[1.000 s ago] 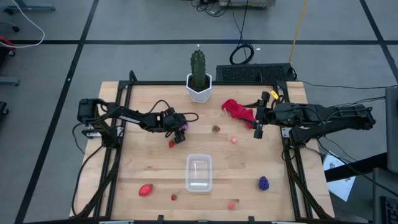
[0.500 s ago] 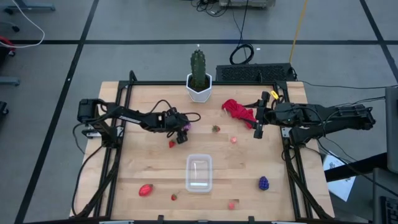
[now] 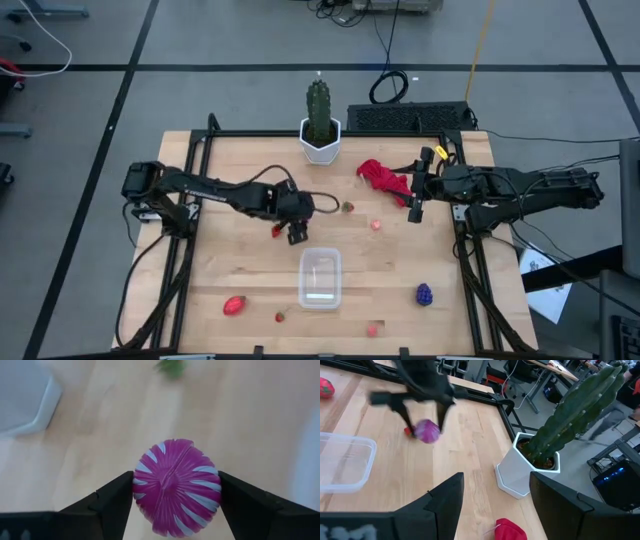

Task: Pick and placing Produce into tupperware
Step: Put the onion into the transparent container

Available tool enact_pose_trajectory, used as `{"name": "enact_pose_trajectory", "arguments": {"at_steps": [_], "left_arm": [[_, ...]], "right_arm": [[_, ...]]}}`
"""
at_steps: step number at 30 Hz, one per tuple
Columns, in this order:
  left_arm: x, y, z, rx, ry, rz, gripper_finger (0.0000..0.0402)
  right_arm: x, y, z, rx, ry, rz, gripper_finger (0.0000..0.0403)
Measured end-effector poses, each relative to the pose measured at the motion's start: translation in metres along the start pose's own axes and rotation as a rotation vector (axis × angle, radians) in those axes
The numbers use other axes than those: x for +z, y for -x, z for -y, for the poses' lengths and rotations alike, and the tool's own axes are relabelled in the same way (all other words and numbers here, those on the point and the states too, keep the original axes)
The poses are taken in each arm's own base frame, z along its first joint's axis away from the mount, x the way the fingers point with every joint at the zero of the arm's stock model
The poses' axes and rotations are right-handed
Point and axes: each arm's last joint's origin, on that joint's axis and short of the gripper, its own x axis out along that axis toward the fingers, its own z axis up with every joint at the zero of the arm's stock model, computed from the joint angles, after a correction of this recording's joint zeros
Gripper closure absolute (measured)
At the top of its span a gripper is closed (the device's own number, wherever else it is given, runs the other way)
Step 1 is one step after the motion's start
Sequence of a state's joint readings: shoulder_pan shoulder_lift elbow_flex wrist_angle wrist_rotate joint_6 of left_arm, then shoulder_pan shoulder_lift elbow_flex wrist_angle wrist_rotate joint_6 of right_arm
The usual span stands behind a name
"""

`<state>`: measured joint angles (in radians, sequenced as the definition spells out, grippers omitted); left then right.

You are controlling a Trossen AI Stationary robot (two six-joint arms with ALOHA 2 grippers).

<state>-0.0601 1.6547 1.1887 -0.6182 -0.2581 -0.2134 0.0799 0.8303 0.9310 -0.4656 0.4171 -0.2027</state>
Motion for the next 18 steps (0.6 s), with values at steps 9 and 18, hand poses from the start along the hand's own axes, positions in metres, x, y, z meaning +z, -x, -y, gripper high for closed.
{"name": "enact_pose_trajectory", "arguments": {"at_steps": [9, 18], "left_arm": [[0.005, 0.041, 0.063, -0.128, 0.003, 0.076, 0.013], [-0.006, 0.04, 0.101, -0.21, 0.062, 0.068, 0.013]], "right_arm": [[-0.001, 0.0, 0.0, -0.002, 0.035, -0.015, 0.0183], [-0.001, 0.001, 0.006, -0.219, 0.083, -0.055, 0.0183]]}}
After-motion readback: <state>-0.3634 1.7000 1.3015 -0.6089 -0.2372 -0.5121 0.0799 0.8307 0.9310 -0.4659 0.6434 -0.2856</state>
